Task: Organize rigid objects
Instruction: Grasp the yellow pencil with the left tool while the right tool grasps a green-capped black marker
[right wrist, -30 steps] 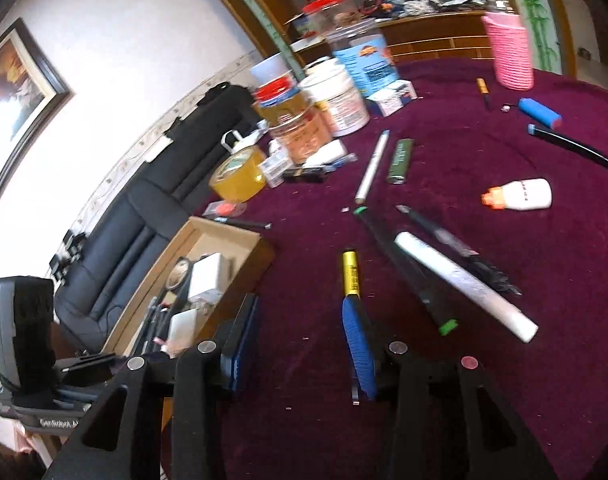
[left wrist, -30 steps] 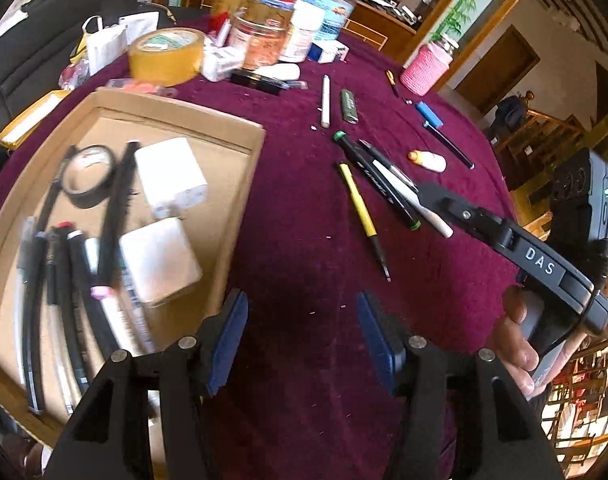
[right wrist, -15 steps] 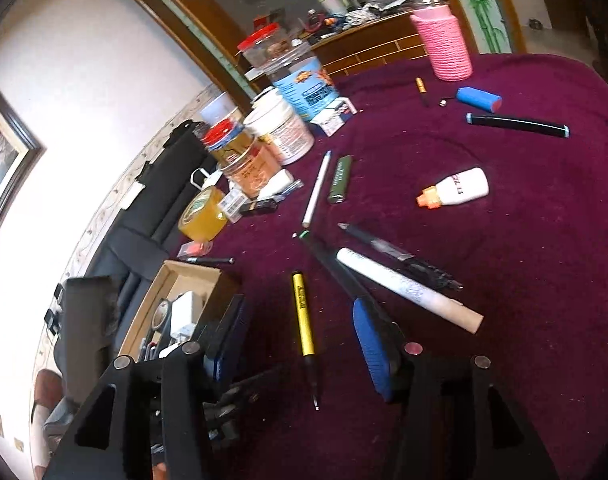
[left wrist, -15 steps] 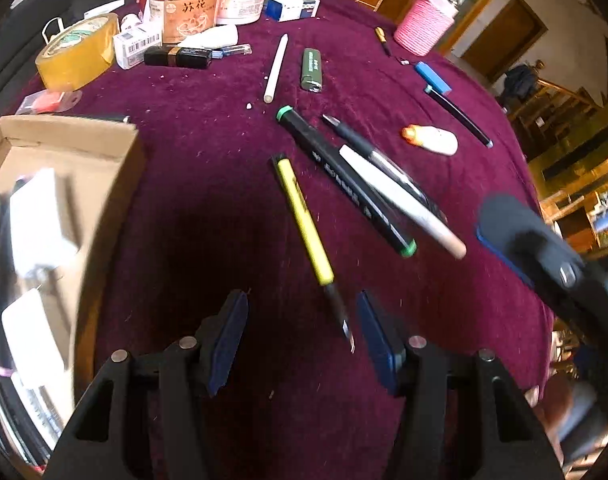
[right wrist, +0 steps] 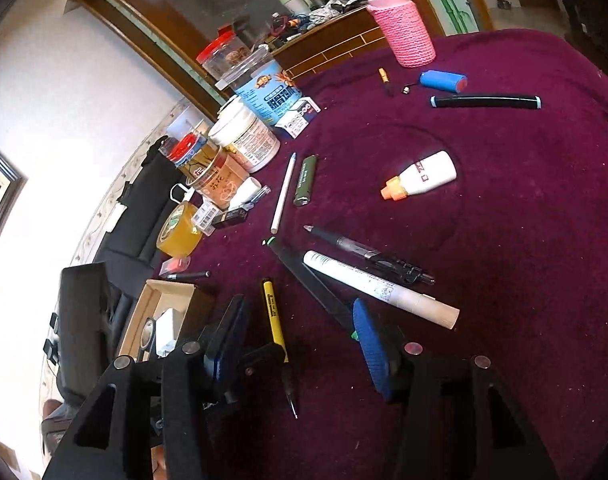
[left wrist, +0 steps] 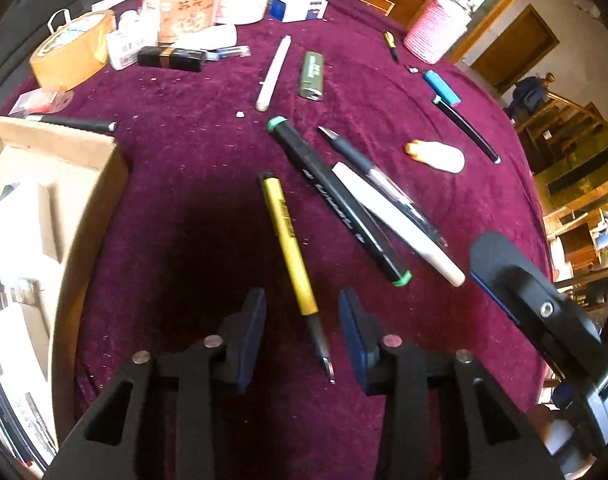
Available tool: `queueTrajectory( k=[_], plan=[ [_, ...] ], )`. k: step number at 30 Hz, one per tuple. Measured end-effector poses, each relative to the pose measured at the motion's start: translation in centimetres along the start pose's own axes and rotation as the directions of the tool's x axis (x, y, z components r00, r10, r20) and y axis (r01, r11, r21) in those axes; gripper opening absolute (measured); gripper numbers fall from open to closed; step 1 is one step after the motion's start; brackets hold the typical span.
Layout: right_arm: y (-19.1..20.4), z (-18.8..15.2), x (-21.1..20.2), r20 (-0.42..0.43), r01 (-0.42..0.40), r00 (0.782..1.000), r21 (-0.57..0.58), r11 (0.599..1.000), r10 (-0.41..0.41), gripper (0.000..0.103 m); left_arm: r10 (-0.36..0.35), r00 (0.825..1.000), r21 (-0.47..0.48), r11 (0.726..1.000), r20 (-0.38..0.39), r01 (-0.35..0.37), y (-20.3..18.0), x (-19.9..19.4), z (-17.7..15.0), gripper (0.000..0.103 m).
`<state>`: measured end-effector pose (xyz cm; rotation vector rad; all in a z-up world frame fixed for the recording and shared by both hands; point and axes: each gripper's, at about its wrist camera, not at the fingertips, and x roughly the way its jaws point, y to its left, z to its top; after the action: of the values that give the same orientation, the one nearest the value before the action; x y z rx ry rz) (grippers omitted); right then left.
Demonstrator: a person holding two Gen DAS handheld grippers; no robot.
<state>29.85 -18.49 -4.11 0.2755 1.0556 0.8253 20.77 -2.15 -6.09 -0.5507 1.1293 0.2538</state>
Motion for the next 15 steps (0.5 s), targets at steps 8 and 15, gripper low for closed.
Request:
queueTrajectory(
  k=[8, 15],
  plan=[
    [0.3, -0.1, 0.3, -0.006, -0.002, 1.0, -0.02, 1.0, 0.002, 0.058, 0.041, 0.999, 0.0, 0.999, 0.004, -0.041, -0.6, 1.7, 0.8, 0.01],
    [0.2, -0.2, 1.2, -0.041, -0.049, 0.998, -0.045, 0.998, 0.047, 0.058, 0.002, 1.0, -0.01, 1.0, 0.0, -0.002, 0.6, 1.0, 0.0, 0.008]
  ],
)
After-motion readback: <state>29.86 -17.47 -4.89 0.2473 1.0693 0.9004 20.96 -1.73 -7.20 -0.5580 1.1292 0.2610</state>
